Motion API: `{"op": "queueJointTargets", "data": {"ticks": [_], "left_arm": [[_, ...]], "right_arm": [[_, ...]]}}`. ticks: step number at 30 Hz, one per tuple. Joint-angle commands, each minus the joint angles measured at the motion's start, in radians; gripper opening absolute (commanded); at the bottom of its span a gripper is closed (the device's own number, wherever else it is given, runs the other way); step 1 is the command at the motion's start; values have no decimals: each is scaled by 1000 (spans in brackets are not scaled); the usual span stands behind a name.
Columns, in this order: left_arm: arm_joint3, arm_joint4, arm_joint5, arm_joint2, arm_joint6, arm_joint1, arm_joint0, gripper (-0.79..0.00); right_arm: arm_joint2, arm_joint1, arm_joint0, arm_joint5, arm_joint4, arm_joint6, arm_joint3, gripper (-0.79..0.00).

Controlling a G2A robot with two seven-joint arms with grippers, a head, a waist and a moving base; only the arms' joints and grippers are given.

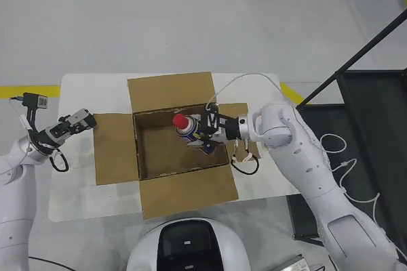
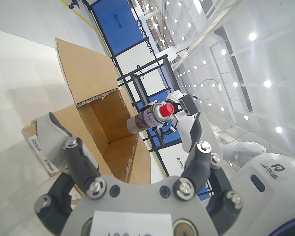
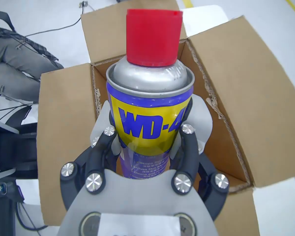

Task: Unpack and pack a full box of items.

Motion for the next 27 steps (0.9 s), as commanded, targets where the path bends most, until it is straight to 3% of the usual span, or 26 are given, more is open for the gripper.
{"op": "queueJointTargets", "data": {"ticks": [1,7,13,27], "left_arm": [[0,0,0,0,0,0,0,0],[0,0,0,0,0,0,0,0],[0,0,0,0,0,0,0,0],[0,0,0,0,0,0,0,0]], "right_arm": [[79,20,-73,0,2,-36,-65,-785],[299,63,-274,0,-36,-237,-169,-785],[471,67,-464,39,-158,-521,-213,-785],[474,67,-470,39,-164,-532,-214,-785]]}}
